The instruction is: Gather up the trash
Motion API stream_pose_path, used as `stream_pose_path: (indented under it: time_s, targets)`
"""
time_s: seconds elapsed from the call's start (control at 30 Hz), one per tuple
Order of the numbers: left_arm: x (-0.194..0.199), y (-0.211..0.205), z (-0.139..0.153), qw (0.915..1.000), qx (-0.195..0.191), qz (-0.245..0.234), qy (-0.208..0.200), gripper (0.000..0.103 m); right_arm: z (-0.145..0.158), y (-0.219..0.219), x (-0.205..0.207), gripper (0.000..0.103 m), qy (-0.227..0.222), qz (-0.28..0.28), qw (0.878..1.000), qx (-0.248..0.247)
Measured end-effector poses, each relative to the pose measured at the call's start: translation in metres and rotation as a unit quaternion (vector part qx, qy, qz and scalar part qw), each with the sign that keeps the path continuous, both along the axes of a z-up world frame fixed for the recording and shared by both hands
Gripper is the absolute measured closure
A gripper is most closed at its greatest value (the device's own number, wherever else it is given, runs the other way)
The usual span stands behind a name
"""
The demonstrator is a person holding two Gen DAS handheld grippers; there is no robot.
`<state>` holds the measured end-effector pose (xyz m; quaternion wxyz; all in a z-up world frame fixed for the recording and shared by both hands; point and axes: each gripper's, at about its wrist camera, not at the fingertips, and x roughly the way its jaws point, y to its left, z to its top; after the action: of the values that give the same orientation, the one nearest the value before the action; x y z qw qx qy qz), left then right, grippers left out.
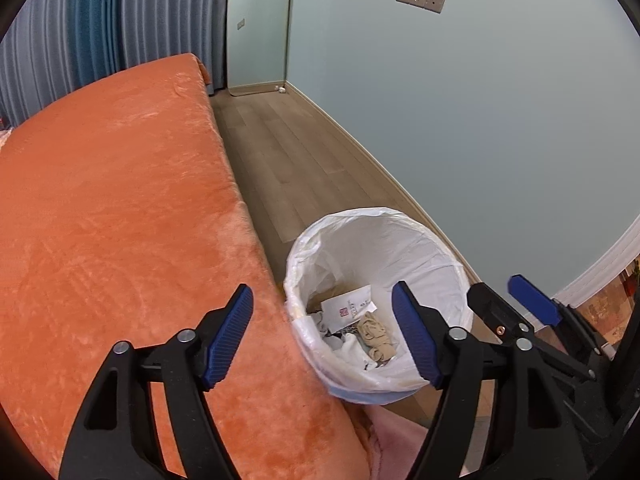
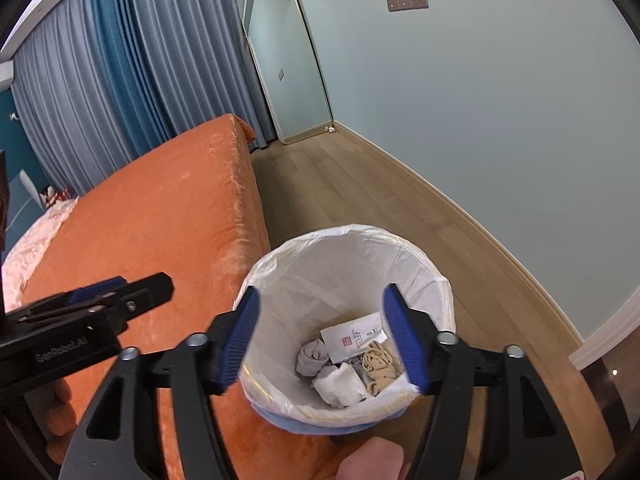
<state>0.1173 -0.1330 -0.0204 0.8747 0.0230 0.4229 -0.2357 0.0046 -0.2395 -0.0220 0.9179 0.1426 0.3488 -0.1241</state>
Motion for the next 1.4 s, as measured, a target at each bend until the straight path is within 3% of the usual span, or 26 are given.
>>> stream_pose_path:
  time_s: [0.33,0.37,0.7,1.4]
  targets:
    - [-0.025,0.032,-0.006,0.9989,0.029,0.025,-0.027,0.023,-0.002,0.024,-0.025,0.016,0.026,0.012,0.998,-0.048]
    - [-0.03,0.035,-0.006,0.9984,0.035,0.029,-0.034,0.02,-0.001,0.026,-0.027,0.005,0.027,0.013,0.998,-0.053]
    - [-0.051,0.057,-0.004,0.9957,0.046,0.059,-0.054,0.012,0.008,0.039,-0.046,0.007,0.049,-0.012,0.996,-0.079]
    - [-0.073,0.066,0.007,0.9953,0.045,0.071,-0.048,0.011,0.023,0.05,-0.069,0.007,0.102,-0.014,0.991,-0.087]
